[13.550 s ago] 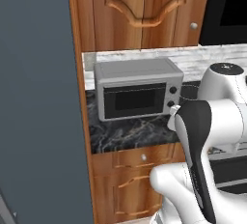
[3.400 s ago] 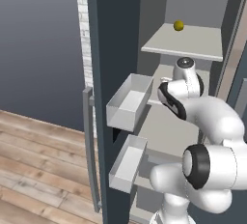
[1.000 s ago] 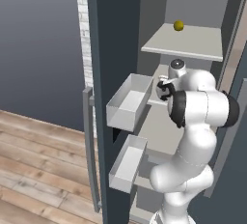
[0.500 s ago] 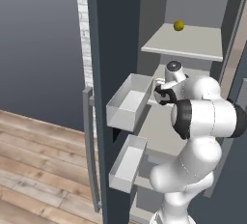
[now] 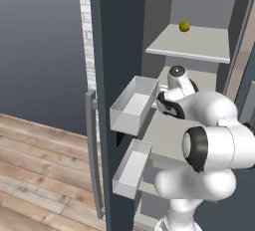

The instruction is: Store the hot dog in the freezer for long-term storage. Close the freezer door after placing the cooked food.

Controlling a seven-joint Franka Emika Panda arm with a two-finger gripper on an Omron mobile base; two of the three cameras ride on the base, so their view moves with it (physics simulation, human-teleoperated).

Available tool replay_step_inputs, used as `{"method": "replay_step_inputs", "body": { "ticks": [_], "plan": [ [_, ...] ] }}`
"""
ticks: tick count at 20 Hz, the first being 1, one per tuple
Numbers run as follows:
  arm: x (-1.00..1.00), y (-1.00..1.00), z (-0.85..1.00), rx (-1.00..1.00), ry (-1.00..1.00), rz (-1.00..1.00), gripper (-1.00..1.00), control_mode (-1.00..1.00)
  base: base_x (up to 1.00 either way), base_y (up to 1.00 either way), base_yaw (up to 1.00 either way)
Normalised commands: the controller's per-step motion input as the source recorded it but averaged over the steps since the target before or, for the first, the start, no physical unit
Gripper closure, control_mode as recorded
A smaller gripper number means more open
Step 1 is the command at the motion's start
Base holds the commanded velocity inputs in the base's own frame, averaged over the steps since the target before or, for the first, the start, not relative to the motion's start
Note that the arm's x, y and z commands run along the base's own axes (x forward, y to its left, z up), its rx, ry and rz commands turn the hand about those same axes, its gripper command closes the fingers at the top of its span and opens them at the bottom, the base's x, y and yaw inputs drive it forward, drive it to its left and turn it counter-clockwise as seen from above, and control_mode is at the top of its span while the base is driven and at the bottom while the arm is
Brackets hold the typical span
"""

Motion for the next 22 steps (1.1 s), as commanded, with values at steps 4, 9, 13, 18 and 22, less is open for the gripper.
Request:
{"method": "replay_step_inputs", "body": {
  "ticks": [4, 9, 13, 18, 22],
  "plan": [
    [-0.69, 0.27, 0.24, 0.0, 0.02, 0.0, -1.0, -1.0, 0.0, 0.0, 0.0],
    [-0.71, 0.21, 0.29, 0.01, 0.0, 0.0, -1.0, -1.0, 0.0, 0.0, 0.0],
    [-0.65, 0.16, 0.31, 0.03, 0.0, 0.0, -1.0, -1.0, 0.0, 0.0, 0.0],
    [-0.64, 0.14, 0.45, 0.04, 0.02, 0.0, -1.0, -1.0, 0.0, 0.0, 0.0],
    [-0.74, 0.05, 0.49, 0.08, 0.08, 0.04, -1.0, -1.0, 0.0, 0.0, 0.0]
  ]
}}
